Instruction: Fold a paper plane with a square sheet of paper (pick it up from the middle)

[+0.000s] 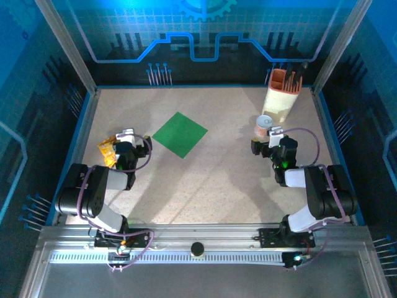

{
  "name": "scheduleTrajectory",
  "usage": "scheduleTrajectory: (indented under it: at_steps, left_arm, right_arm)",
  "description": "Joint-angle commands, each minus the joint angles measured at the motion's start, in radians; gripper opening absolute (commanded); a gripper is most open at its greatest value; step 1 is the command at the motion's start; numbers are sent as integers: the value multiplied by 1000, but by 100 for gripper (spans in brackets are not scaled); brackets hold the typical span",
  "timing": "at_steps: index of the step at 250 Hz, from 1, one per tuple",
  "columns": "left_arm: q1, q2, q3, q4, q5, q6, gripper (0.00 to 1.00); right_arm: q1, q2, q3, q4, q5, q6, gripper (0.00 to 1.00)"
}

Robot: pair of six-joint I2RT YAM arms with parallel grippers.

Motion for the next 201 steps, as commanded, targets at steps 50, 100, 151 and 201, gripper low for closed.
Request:
scheduleTrajectory:
  at_steps: [50,100,151,201]
  left_arm:
    - [1,-28,-92,190,-19,0,100]
    - [2,-42,-82,163,-4,5,100]
    - [2,-42,-107,213,-2,4,100]
    - [2,-66,-96,169,-10,5,100]
  right_arm:
    - [39,-23,-8,32,35,-32,99]
    - [40,-66,26,-65,50,-27,99]
    - [5,-119,115,-310,-14,44,99]
    - [22,-162,47,-165,31,-15,99]
